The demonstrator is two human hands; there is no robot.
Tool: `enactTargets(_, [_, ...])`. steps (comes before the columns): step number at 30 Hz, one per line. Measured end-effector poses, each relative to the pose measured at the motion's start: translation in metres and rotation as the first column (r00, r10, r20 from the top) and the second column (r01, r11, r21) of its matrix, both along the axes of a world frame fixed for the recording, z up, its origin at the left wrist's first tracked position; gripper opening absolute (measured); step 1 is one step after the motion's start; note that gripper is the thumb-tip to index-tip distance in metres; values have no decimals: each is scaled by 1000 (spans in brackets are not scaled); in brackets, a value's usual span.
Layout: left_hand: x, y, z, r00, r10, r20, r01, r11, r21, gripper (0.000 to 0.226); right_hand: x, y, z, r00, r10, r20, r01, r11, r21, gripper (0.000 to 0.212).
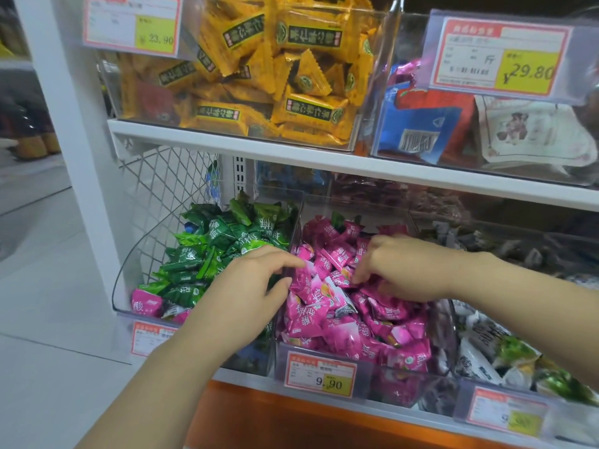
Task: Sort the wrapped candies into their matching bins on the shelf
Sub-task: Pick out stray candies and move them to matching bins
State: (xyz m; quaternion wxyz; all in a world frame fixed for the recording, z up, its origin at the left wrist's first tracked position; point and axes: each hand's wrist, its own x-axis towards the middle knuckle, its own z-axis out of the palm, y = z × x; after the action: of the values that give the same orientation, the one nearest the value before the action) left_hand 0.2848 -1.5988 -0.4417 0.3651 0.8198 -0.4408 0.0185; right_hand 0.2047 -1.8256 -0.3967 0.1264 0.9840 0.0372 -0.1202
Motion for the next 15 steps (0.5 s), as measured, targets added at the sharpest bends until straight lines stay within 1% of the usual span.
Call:
enactTargets(3, [-1, -1, 0, 1000, 4, 3, -4, 1000, 3, 30, -2, 8, -6, 995, 51, 84, -49, 998, -28, 51])
enactTargets(4, [-1, -1, 1, 1000, 4, 5, -4, 1000, 2, 30, -1, 10, -10, 994, 38, 105, -35, 999, -29, 52])
enactTargets(6, [-1, -2, 1, 1000, 7, 4, -7, 1000, 3, 30, 1, 15, -17, 990, -38, 134, 41, 999, -17, 48])
enactTargets(7, [-1, -2, 1, 1000, 10, 3, -10, 1000, 6, 30, 2, 17, -20, 985, -84, 148, 83, 997, 11, 44])
enactTargets(9, [-1, -2, 1, 1000, 12, 8, -12, 1000, 6, 30, 5, 21, -19, 973, -167, 160, 143, 979, 148, 33])
enactTargets(11, [0, -2, 0, 1000, 10, 13, -10, 1000, 7, 31, 7, 24, -17, 971, -214, 108, 177, 944, 277, 27])
enactTargets(13, [0, -2, 0, 1000, 10, 14, -10, 1000, 11, 31, 7, 29, -17, 976, -213, 52, 189, 938, 289, 40])
enactTargets(15, [0, -3, 0, 1000, 12, 21, -12, 1000, 12, 31, 8, 30, -21, 977, -209, 52, 191, 953, 235, 51])
